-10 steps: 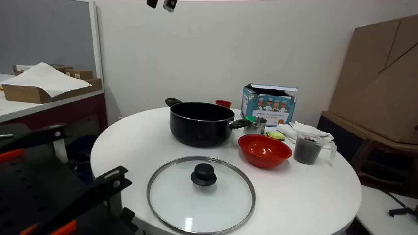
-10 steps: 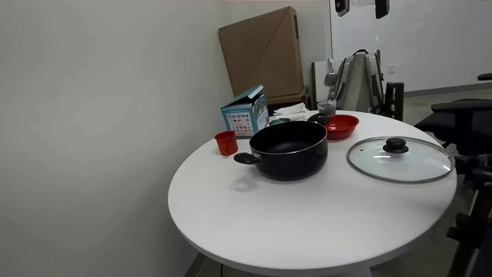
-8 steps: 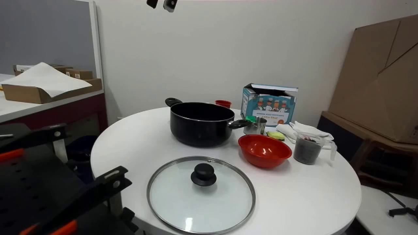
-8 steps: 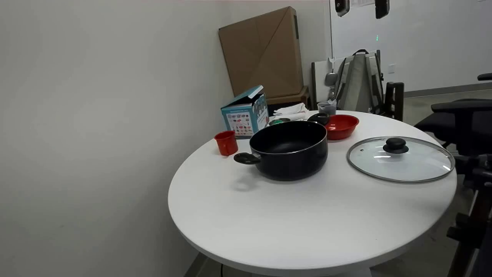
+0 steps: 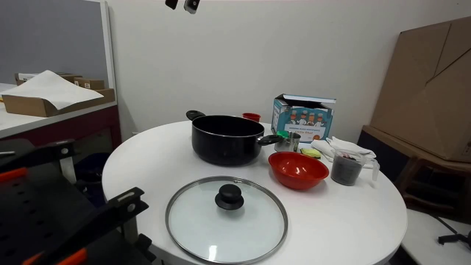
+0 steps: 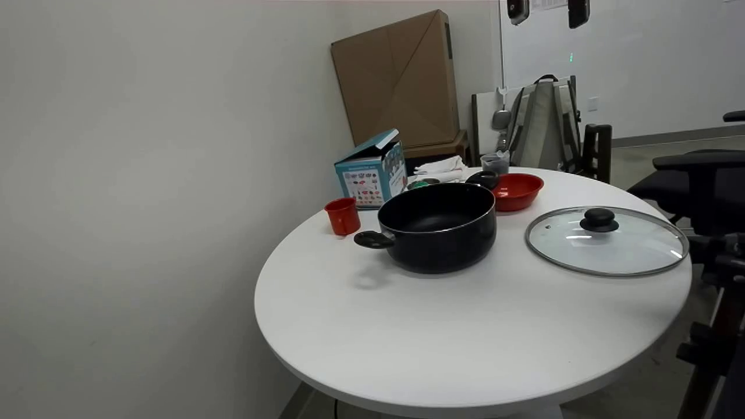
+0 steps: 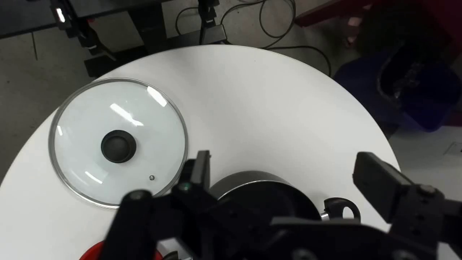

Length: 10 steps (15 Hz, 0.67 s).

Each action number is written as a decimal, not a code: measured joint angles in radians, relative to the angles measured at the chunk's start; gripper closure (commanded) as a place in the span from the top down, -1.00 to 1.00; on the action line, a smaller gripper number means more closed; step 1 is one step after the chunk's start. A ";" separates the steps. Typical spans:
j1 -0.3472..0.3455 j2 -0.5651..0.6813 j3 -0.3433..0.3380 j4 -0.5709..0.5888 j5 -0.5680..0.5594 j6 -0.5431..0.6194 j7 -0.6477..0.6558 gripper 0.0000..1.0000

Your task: Move the orange bowl away from the jar

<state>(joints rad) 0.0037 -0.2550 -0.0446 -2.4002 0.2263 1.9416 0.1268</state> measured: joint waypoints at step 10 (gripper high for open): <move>-0.059 0.003 -0.002 -0.002 -0.031 0.240 0.044 1.00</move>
<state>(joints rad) -0.0556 -0.2520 -0.0464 -2.4017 0.1951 2.1820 0.1711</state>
